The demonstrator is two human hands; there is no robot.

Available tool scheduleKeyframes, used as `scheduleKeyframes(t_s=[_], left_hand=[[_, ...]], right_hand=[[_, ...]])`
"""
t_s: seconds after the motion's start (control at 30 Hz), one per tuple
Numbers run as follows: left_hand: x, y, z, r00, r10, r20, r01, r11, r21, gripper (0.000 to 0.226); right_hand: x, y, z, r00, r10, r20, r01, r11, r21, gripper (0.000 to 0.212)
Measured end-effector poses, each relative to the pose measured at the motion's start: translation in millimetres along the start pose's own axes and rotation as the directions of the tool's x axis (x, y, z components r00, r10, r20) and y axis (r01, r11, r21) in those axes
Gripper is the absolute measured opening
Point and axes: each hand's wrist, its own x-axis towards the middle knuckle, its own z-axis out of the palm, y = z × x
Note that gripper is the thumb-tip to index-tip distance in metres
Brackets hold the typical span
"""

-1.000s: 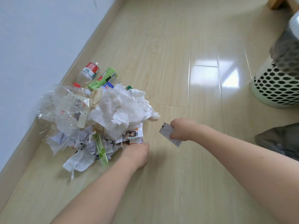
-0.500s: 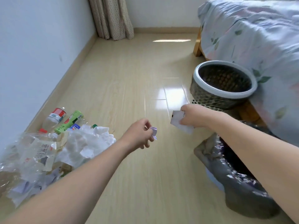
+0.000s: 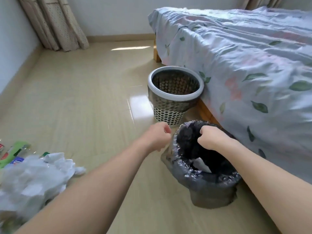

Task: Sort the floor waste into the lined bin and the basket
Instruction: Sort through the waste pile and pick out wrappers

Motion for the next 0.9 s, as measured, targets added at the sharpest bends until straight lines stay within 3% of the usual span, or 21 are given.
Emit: scheduleKeyframes(t_s=[0.13,0.2,0.3,0.4,0.5,0.57,0.63,0.7,0.73,0.8,0.87,0.9], left_hand=[[-44,-78,-98,0.969,-0.099,-0.227,0.131,0.983,0.130,0.022],[-81,-128,-151,0.926,-0.169,-0.339,0.239,0.955,0.178,0.024],[-161,-212,-220,0.794,-0.332,-0.509,0.435,0.895,0.095,0.019],[-231,-287,-251,0.704,-0.432,-0.563,0.527,0.850,0.007,0.015],[-279,-345,-244,0.756,-0.495,-0.428,0.565,0.823,0.047,0.015],[-301,-376,-227,0.790,-0.538,-0.294,0.560,0.828,-0.013,0.014],[-314,-401,-209,0.795,-0.598,-0.107,0.588,0.801,-0.111,0.012],[-321,-417,-193,0.777,-0.629,0.037,0.629,0.772,-0.095,0.011],[-322,-425,-188,0.780,-0.625,0.043,0.626,0.778,-0.055,0.010],[-321,-439,-182,0.826,-0.552,-0.113,0.563,0.816,0.127,0.003],[-318,-449,-182,0.861,-0.426,-0.279,0.496,0.826,0.269,0.008],[-317,-454,-182,0.876,-0.385,-0.291,0.465,0.835,0.294,0.013]], right_hand=[[8,-92,8,0.967,-0.218,-0.130,0.225,0.974,0.040,0.037],[1,-159,19,0.923,-0.378,-0.073,0.381,0.924,0.037,0.042],[-28,-276,54,0.812,-0.580,0.069,0.581,0.814,0.006,0.044],[-71,-368,99,0.707,-0.689,0.157,0.695,0.718,0.023,0.034],[-110,-417,157,0.625,-0.698,0.349,0.742,0.670,0.011,0.019],[-134,-430,202,0.577,-0.642,0.504,0.754,0.656,-0.028,0.014],[-151,-434,246,0.586,-0.606,0.539,0.748,0.660,-0.071,0.023],[-160,-433,279,0.645,-0.587,0.489,0.703,0.706,-0.080,0.029],[-164,-434,293,0.672,-0.577,0.465,0.673,0.738,-0.056,0.022],[-170,-441,312,0.715,-0.557,0.422,0.625,0.780,-0.031,0.002],[-171,-451,328,0.721,-0.578,0.382,0.630,0.776,-0.015,0.017],[-171,-457,334,0.726,-0.592,0.350,0.635,0.772,-0.010,0.021]])
